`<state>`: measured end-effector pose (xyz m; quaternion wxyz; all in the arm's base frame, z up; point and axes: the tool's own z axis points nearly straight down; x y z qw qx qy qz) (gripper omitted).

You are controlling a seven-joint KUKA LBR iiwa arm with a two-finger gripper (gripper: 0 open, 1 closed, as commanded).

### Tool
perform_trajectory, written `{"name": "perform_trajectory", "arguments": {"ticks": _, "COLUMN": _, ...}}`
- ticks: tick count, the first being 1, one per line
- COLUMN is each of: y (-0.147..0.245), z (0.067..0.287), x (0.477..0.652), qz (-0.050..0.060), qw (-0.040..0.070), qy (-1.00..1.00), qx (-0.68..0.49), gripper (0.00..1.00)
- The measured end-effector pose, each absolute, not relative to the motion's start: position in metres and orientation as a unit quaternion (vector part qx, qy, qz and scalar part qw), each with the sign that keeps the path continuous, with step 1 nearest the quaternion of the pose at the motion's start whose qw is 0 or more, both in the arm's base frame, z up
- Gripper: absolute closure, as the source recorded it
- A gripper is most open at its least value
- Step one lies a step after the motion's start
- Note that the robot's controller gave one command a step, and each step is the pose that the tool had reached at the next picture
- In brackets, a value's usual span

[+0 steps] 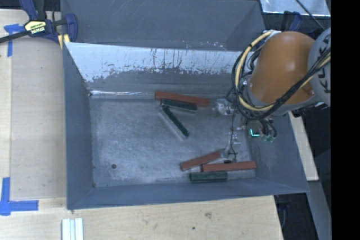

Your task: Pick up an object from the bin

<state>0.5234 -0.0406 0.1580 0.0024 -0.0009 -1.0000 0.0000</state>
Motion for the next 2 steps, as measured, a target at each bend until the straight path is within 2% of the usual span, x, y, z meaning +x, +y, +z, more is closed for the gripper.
{"name": "perform_trajectory", "arguments": {"ticks": 1, "y": -0.041, "z": 0.162, "x": 0.525, "qz": 0.000, "qw": -0.002, "qy": -1.000, "qx": 0.000, "gripper": 0.00}}
{"name": "perform_trajectory", "arguments": {"ticks": 2, "y": -0.048, "z": 0.119, "x": 0.510, "qz": 0.001, "qw": -0.006, "qy": -1.000, "qx": 0.014, "gripper": 0.00}}
